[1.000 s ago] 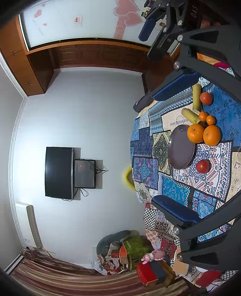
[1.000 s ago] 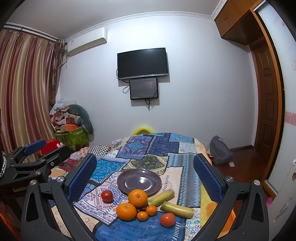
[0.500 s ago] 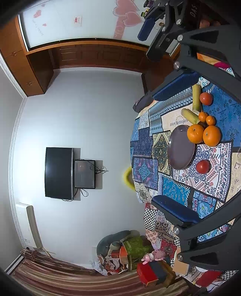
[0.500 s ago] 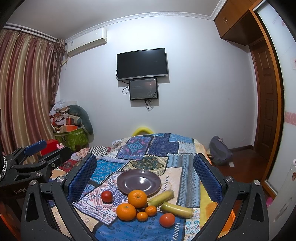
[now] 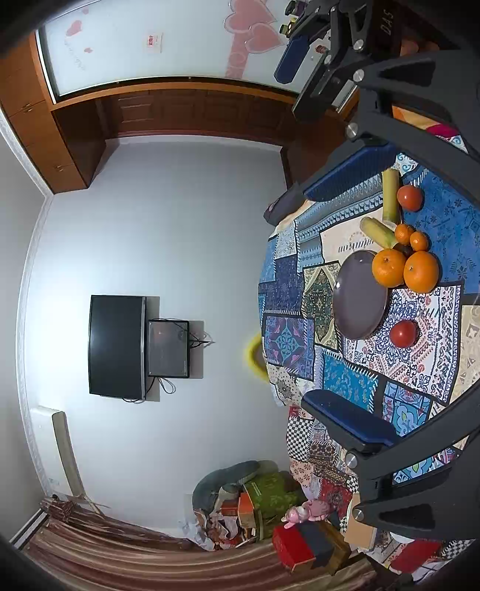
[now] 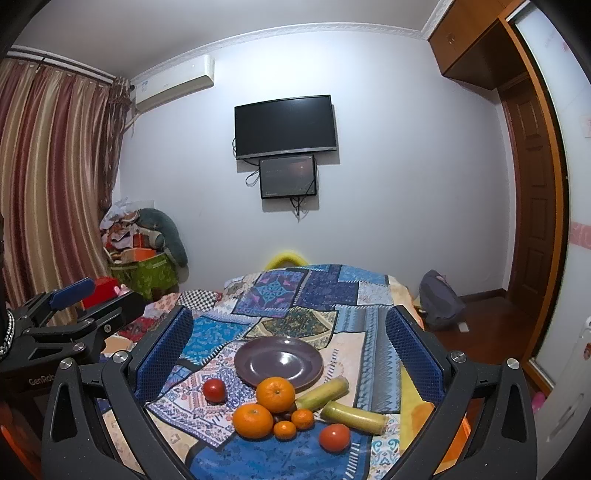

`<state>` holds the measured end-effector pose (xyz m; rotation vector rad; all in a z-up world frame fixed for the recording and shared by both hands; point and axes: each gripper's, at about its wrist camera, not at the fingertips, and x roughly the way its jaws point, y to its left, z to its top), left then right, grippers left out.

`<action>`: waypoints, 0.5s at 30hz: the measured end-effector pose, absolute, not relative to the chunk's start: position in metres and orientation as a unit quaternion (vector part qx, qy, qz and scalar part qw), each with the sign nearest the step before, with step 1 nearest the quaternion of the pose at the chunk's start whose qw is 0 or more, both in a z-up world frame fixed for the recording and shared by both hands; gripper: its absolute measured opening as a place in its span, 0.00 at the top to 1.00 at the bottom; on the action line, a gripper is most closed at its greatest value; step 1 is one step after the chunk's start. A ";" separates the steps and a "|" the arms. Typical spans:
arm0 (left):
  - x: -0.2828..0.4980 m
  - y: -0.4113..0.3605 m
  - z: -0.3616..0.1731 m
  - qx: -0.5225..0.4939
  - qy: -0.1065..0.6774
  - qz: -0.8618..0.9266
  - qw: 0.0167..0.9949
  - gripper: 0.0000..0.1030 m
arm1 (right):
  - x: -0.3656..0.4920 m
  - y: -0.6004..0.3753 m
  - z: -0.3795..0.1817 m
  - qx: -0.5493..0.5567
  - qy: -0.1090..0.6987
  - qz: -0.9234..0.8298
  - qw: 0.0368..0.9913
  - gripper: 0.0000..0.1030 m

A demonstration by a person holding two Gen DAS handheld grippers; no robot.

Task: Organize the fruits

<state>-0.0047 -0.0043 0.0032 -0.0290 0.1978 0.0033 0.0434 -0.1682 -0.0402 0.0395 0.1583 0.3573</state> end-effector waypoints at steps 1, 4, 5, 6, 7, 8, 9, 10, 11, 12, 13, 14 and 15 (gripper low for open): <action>-0.005 -0.004 0.003 -0.014 0.099 0.001 0.995 0.00 | 0.044 -0.168 -0.040 0.020 0.080 0.179 0.981 0.00; -0.004 -0.004 0.003 -0.015 0.102 -0.003 0.995 0.00 | 0.045 -0.169 -0.042 0.023 0.081 0.180 0.980 0.00; -0.003 -0.004 0.003 -0.015 0.104 -0.004 0.994 0.00 | 0.046 -0.169 -0.042 0.024 0.084 0.180 0.980 0.00; -0.002 -0.004 0.002 -0.016 0.106 -0.003 0.994 0.00 | 0.047 -0.170 -0.043 0.026 0.086 0.180 0.980 0.00; -0.001 -0.004 0.002 -0.016 0.108 -0.003 0.994 0.01 | 0.048 -0.170 -0.044 0.027 0.088 0.180 0.979 0.00; 0.000 -0.004 0.001 -0.016 0.110 -0.004 0.994 0.03 | 0.050 -0.171 -0.045 0.027 0.091 0.181 0.979 0.00; 0.001 -0.004 0.000 -0.016 0.113 -0.005 0.993 0.09 | 0.051 -0.171 -0.046 0.027 0.094 0.180 0.979 0.00; 0.004 -0.005 -0.002 -0.016 0.121 -0.006 0.993 0.13 | 0.052 -0.171 -0.048 0.027 0.097 0.179 0.979 0.01; 0.007 -0.005 -0.003 -0.016 0.127 -0.007 0.992 0.15 | 0.054 -0.171 -0.049 0.026 0.100 0.179 0.978 0.01; 0.010 -0.005 -0.005 -0.016 0.133 -0.008 0.991 0.17 | 0.056 -0.172 -0.050 0.027 0.104 0.180 0.978 0.04; 0.013 -0.005 -0.007 -0.017 0.141 -0.010 0.990 0.21 | 0.057 -0.172 -0.051 0.026 0.109 0.181 0.977 0.08; 0.016 -0.004 -0.009 -0.019 0.146 -0.011 0.989 0.22 | 0.060 -0.172 -0.053 0.026 0.114 0.181 0.976 0.10; 0.019 -0.004 -0.010 -0.020 0.151 -0.010 0.988 0.24 | 0.062 -0.172 -0.054 0.024 0.120 0.182 0.976 0.13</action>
